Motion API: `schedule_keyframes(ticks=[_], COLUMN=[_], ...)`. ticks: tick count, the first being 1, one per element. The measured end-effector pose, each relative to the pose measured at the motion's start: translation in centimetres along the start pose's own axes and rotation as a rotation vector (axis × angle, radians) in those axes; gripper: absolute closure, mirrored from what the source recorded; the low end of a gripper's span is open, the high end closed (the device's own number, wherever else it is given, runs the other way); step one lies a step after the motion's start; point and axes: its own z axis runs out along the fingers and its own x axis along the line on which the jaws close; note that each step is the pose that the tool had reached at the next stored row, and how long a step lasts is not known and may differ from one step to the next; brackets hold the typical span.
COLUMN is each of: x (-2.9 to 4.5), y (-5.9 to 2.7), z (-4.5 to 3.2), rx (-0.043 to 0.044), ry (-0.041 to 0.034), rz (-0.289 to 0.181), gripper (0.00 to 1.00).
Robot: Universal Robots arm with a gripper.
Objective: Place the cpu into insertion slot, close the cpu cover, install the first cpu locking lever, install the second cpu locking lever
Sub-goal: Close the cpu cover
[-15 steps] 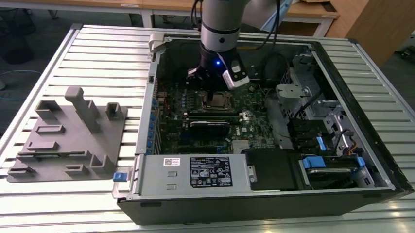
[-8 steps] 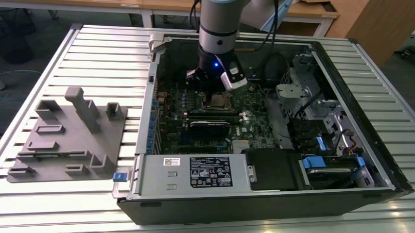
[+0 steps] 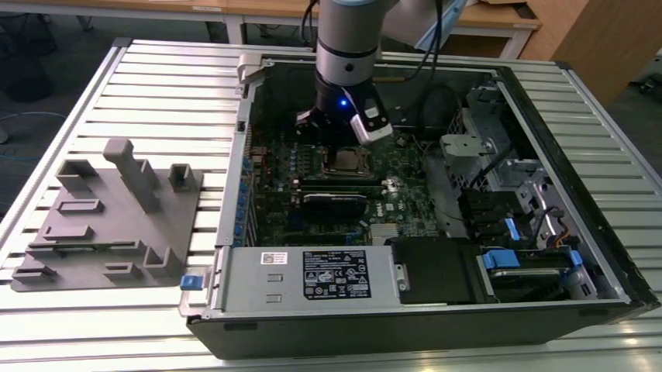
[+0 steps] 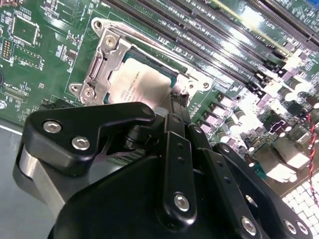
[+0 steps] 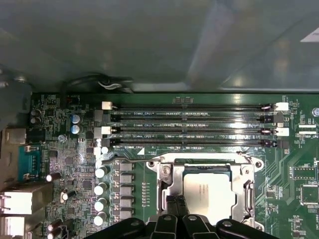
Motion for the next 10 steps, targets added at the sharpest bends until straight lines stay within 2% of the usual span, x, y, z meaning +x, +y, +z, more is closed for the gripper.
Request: schedule_keyframes(ticks=[10], x=[0.11], y=[0.11], z=[0.62], rx=[-0.0012], ry=[0.0000], rz=[0.000], gripper=[0.89])
